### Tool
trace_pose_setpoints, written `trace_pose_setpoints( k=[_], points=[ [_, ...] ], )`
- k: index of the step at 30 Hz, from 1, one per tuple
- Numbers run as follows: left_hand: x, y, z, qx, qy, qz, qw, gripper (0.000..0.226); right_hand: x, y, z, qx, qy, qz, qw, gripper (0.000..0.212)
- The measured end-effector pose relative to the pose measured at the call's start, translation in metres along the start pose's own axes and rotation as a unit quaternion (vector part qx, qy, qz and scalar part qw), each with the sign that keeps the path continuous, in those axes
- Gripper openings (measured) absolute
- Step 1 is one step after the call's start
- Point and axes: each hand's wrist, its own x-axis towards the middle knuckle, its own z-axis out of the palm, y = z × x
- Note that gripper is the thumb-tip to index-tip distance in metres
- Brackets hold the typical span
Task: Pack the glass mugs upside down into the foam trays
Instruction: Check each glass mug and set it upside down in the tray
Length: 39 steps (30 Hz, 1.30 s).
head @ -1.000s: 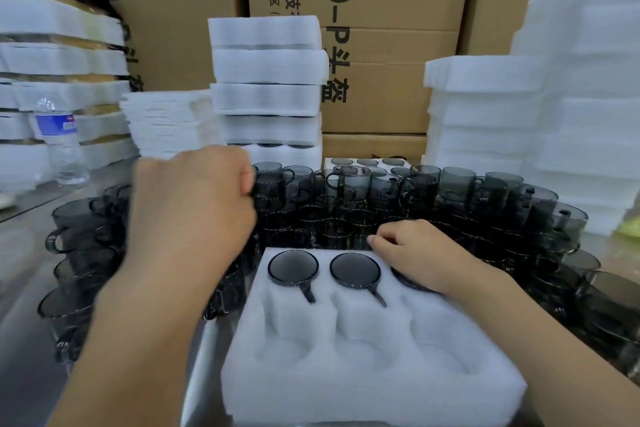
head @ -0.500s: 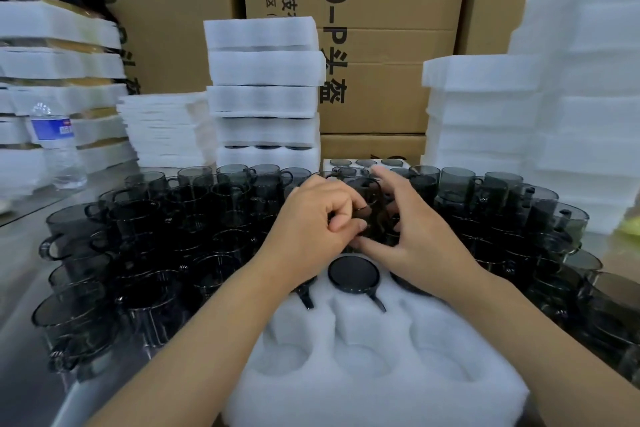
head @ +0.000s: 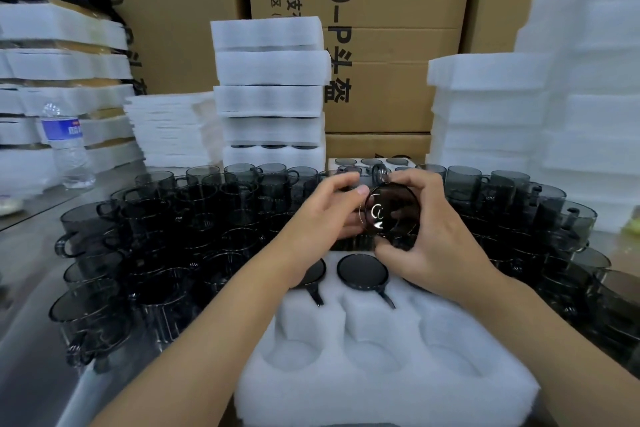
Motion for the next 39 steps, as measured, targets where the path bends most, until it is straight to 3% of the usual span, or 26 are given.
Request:
trace_pose_setpoints(
  k=[5,15,20,24,30,33,39],
  points=[
    [0.0,-0.001,-0.003,-0.027,-0.031,-0.036,0.999,0.024,0.002,-0.004,-0.003,-0.055,-0.01,-0.053,0.997,0.064],
    [-0.004,0.001,-0.006,-0.063,-0.042,-0.036,0.996,0.031,0.003,-0.006,-0.005,-0.097,-0.032,-0.021,0.995,0.07],
    [-0.001,-0.001,-0.006,-0.071,-0.01,-0.042,0.997,0.019,0.003,-0.004,-0.006,0.005,-0.029,0.047,0.998,0.067],
    [0.002,-0.002,-0.012,-0.074,0.019,-0.037,0.996,0.018,0.006,0.001,-0.01,0.137,-0.015,0.144,0.98,0.062],
    [0.0,0.006,-0.021,-0.021,-0.002,-0.027,0.999,0.019,0.007,-0.004,-0.013,0.137,-0.054,0.158,0.977,0.066],
    [-0.003,0.012,-0.03,-0.001,-0.037,-0.056,0.998,0.015,0.006,-0.015,-0.016,0.125,-0.097,0.134,0.978,0.069],
    [-0.018,0.029,-0.059,0.054,-0.233,-0.155,0.958,0.041,0.005,-0.053,-0.023,0.043,-0.23,0.029,0.972,0.067]
  ],
)
